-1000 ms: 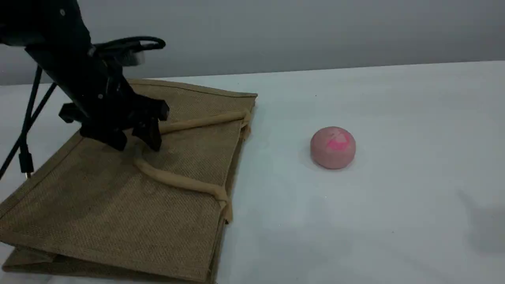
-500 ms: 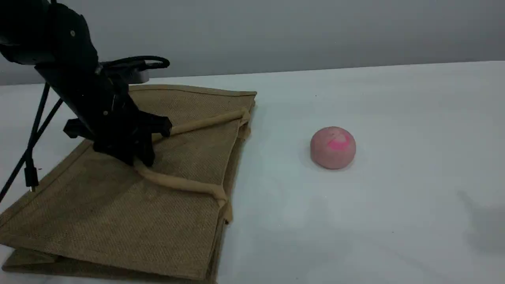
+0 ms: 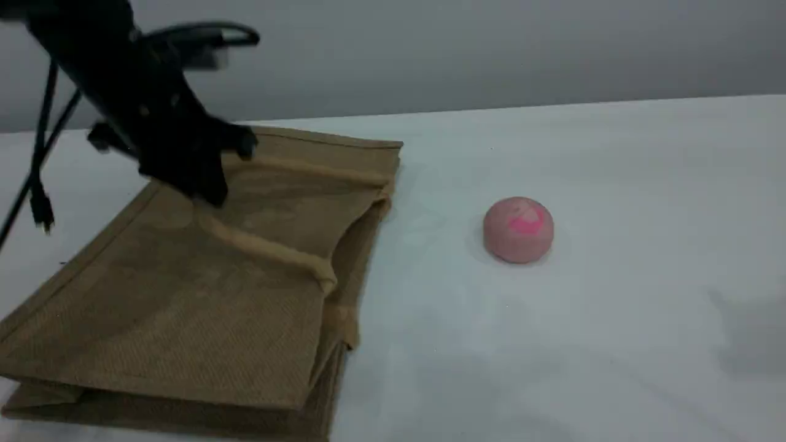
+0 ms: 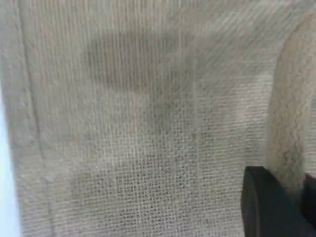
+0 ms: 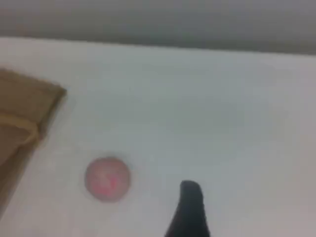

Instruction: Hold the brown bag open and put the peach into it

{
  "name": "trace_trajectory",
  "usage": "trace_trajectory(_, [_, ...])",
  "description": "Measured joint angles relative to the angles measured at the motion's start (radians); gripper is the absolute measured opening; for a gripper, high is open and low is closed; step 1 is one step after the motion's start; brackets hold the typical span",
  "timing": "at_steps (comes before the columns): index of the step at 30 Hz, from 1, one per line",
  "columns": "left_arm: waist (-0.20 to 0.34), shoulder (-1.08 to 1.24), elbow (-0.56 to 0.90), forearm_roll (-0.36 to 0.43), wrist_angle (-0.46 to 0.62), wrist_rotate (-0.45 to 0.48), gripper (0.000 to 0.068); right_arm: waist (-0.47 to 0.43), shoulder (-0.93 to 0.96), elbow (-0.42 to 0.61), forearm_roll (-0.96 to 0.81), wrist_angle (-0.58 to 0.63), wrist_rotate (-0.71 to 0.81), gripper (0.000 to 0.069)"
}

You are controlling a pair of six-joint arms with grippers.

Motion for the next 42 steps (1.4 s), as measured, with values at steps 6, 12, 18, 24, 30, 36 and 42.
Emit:
trace_trajectory(6, [0.000,-0.034,-0.174,-0.027,0.243,0.126,0.0083,0.000,0.124,0.000,0.001,-0.021,0.000,0.0512])
trace_trajectory(12, [0.000,-0.034,-0.381,-0.149,0.513,0.211,0.0083,0.001,0.274,0.000,0.001,-0.063,-0.002,0.0512])
trace_trajectory(18, [0.000,-0.034,-0.534,-0.183,0.655,0.214,0.0083,0.005,0.425,0.000,0.039,-0.120,-0.003,0.0512])
trace_trajectory(24, [0.000,-0.035,-0.609,-0.200,0.656,0.229,0.0083,0.099,0.524,0.000,0.054,-0.184,-0.033,0.0512])
trace_trajectory(30, [-0.001,-0.036,-0.610,-0.330,0.652,0.298,0.0083,0.211,0.636,-0.001,0.054,-0.268,-0.048,0.0512])
trace_trajectory(36, [-0.012,-0.037,-0.611,-0.366,0.650,0.303,0.0083,0.271,0.748,-0.030,0.054,-0.312,-0.047,0.0512])
trace_trajectory(42, [-0.014,-0.038,-0.611,-0.444,0.650,0.352,0.0083,0.309,0.811,-0.083,0.066,-0.311,-0.047,0.0512])
